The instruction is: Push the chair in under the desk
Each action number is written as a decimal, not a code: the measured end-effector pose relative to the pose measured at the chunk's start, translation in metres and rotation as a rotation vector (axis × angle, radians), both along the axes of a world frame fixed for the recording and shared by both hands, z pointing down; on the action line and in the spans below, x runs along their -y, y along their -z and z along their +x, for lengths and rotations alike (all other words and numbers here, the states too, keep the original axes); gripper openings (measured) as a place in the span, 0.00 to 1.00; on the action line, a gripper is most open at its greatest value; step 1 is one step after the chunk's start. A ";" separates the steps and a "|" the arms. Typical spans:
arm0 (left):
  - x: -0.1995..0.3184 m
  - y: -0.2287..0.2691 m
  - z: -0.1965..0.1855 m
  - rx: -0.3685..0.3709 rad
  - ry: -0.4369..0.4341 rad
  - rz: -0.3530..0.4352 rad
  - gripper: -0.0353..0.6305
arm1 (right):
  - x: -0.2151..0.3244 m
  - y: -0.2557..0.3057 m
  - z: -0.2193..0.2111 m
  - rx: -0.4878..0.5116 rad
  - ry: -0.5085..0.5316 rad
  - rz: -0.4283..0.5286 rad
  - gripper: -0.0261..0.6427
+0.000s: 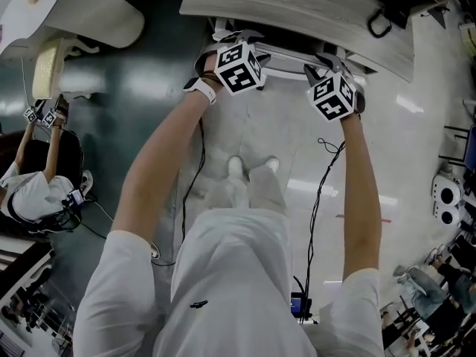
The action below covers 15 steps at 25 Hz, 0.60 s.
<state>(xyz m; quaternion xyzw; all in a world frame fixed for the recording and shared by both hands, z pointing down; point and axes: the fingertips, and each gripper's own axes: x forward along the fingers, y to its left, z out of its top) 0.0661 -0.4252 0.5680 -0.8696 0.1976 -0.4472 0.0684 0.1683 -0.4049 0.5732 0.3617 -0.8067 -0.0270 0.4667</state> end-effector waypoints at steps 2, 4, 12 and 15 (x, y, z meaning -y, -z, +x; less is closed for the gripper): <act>0.007 0.001 0.001 0.002 0.003 -0.008 0.34 | 0.007 0.001 0.001 0.001 -0.005 0.011 0.28; 0.012 0.002 0.000 0.004 0.009 -0.005 0.35 | 0.012 0.002 0.000 0.003 -0.015 0.020 0.28; 0.020 0.005 0.003 0.009 0.012 0.015 0.35 | 0.019 0.005 0.002 0.013 0.000 0.036 0.29; 0.017 0.003 0.005 -0.031 -0.004 0.023 0.36 | 0.018 0.006 0.001 0.043 -0.004 0.072 0.30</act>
